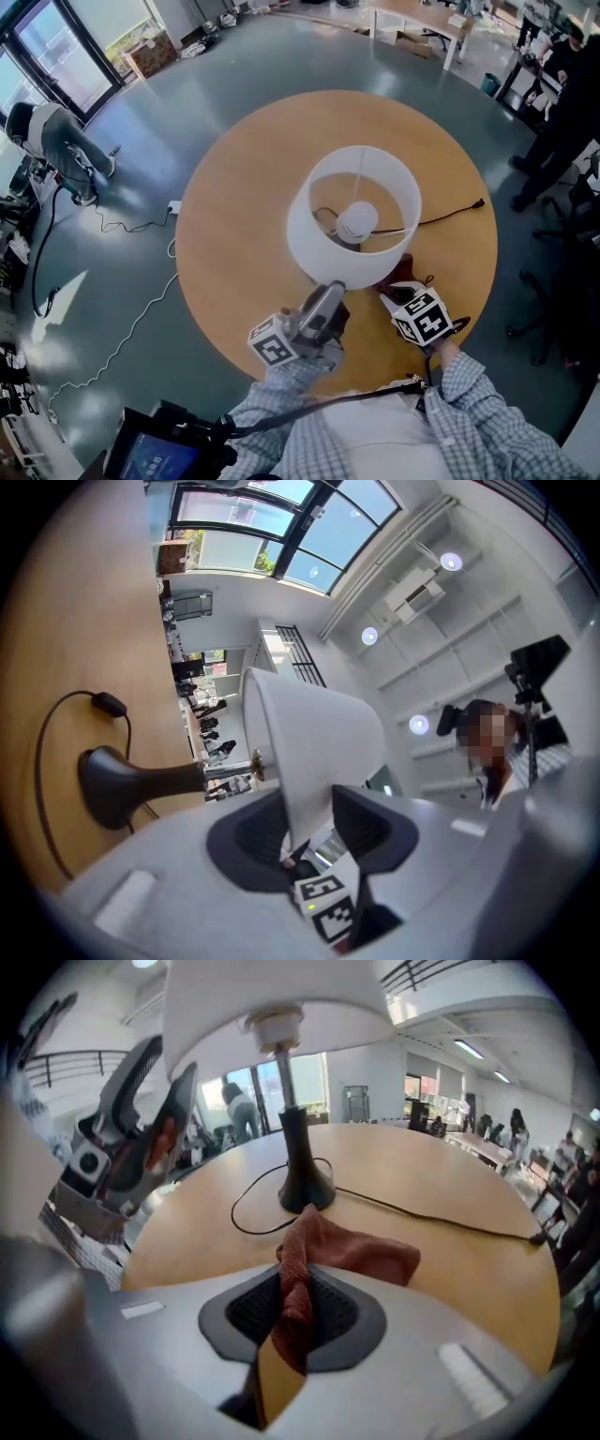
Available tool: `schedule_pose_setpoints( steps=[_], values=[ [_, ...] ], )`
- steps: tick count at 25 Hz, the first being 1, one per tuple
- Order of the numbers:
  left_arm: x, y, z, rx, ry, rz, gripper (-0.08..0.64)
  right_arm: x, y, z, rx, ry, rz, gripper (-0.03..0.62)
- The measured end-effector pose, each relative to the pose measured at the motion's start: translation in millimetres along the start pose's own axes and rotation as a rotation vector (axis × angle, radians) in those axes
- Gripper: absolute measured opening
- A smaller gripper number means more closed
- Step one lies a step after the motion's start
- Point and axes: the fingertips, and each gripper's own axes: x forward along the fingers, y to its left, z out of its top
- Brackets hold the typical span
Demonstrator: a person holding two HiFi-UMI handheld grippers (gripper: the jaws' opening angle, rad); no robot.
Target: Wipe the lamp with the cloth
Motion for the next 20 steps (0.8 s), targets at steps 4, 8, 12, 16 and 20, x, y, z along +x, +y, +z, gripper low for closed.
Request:
schedule_pose_setpoints(
  steps=[4,8,12,16,20],
  values=[
    [0.6,-0.5,0.2,0.005,0.004,0.007,0.143,-50.0,-12.6,19.7,0.217,-0.188,0.008,0.057],
    [2.2,2.2,0.3,0.006,0.007,0.009,0.144,-111.8,-29.0,61.6,0.364,-0.428,0.022,0.057],
    [3.0,4.8,1.8,0.006,0.008,0.020,0.144,-172.6,-31.9,122.8,0.345,-0.644,0.039,0.057],
    [3.2,6.3,0.9,0.010,0.011,0.027,0.146,-216.9,-15.3,177.6,0.168,-0.766,0.030,0.055],
    [2.9,7.7,0.4,0.013,0.011,0.031,0.147,-228.5,1.0,209.0,0.005,-0.802,0.006,0.057]
  ],
)
